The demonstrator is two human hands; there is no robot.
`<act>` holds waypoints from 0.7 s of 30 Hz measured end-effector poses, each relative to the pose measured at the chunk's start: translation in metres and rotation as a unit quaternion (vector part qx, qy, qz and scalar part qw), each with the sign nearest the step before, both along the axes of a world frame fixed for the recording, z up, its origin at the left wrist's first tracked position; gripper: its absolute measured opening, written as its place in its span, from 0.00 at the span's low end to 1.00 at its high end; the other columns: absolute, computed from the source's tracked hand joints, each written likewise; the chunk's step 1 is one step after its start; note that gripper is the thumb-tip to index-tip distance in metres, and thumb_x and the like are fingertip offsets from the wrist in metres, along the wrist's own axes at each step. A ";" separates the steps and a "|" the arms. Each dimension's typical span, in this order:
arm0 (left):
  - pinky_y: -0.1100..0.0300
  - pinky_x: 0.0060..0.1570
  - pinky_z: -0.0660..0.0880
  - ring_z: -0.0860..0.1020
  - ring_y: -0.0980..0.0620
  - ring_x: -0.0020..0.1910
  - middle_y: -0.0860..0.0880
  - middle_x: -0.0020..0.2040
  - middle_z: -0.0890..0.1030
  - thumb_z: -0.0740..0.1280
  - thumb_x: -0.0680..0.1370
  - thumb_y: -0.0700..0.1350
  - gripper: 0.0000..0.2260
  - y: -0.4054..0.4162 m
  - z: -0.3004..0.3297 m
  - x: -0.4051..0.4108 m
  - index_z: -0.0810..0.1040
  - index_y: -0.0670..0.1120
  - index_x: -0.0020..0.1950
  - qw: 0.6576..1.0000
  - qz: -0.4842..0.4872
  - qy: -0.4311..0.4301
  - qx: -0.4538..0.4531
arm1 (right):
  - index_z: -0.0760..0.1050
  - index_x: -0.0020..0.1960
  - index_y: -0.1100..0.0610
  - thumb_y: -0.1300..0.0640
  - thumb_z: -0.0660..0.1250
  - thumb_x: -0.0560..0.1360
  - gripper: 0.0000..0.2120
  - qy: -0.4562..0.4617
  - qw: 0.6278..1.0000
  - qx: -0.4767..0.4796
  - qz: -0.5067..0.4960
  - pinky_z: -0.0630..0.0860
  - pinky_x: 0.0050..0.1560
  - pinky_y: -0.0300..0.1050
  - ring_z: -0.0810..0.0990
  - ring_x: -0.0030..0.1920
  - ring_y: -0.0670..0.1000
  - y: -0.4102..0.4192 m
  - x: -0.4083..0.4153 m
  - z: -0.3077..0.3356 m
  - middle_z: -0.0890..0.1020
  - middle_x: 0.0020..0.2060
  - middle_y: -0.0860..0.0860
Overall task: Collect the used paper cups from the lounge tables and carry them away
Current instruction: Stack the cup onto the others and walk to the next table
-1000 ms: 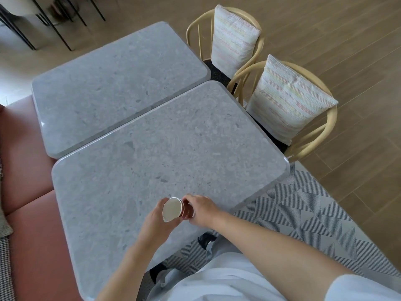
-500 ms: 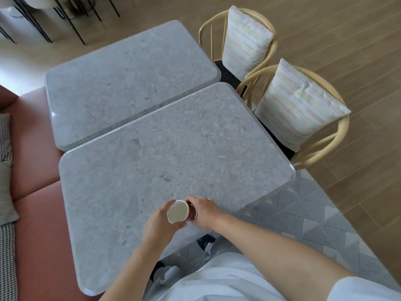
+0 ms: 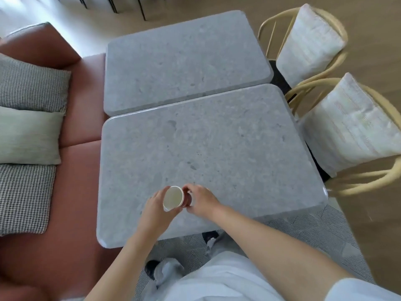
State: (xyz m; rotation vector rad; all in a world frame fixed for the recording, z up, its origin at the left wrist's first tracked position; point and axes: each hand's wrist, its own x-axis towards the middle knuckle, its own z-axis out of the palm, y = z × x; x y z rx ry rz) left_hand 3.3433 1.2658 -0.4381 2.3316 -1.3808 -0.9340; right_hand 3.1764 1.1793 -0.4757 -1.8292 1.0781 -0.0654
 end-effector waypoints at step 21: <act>0.65 0.57 0.73 0.80 0.55 0.56 0.57 0.58 0.82 0.79 0.69 0.61 0.31 0.284 0.101 0.087 0.76 0.52 0.67 0.898 0.397 -0.063 -0.179 | 0.78 0.66 0.52 0.58 0.81 0.69 0.27 -0.144 0.938 -0.050 0.312 0.77 0.62 0.48 0.82 0.59 0.52 0.189 0.213 0.072 0.84 0.57 0.47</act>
